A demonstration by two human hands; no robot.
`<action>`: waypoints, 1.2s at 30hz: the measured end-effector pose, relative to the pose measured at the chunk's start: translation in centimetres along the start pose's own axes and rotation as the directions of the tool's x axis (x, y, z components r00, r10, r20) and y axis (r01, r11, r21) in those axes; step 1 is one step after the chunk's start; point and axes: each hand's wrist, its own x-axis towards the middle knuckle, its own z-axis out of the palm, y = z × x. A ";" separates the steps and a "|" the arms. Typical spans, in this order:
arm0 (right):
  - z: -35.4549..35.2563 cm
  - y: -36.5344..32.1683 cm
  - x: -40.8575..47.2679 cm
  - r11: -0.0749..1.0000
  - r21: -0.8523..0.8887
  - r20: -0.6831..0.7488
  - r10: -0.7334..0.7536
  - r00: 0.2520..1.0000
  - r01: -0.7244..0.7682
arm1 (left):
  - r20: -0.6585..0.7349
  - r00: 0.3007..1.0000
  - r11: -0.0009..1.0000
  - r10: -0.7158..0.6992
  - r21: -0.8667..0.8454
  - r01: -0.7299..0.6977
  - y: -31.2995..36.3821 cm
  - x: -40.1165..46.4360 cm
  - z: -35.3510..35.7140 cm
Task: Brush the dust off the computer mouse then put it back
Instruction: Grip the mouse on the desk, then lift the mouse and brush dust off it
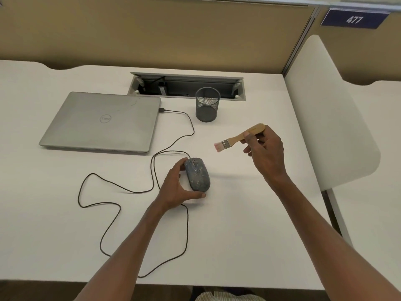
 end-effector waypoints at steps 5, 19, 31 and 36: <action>-0.1 -1.2 -0.8 1.000 0.016 -0.009 -0.021 1.000 0.021 | 0.007 1.000 0.986 -0.017 -0.168 0.018 0.7 -2.0 -1.2; 0.7 -4.5 -6.7 0.992 0.078 -0.001 -0.095 0.995 0.095 | -0.019 0.999 0.899 0.042 -0.435 -0.046 2.5 -10.6 -5.7; -1.6 -7.1 -12.4 0.971 0.106 0.005 -0.218 0.976 0.216 | -0.118 0.988 0.865 0.102 -0.480 -0.147 4.6 -18.5 -6.4; -2.9 -7.5 -16.5 0.959 0.130 0.017 -0.257 0.966 0.252 | -0.154 0.982 0.885 0.109 -0.434 -0.167 5.4 -23.0 -6.2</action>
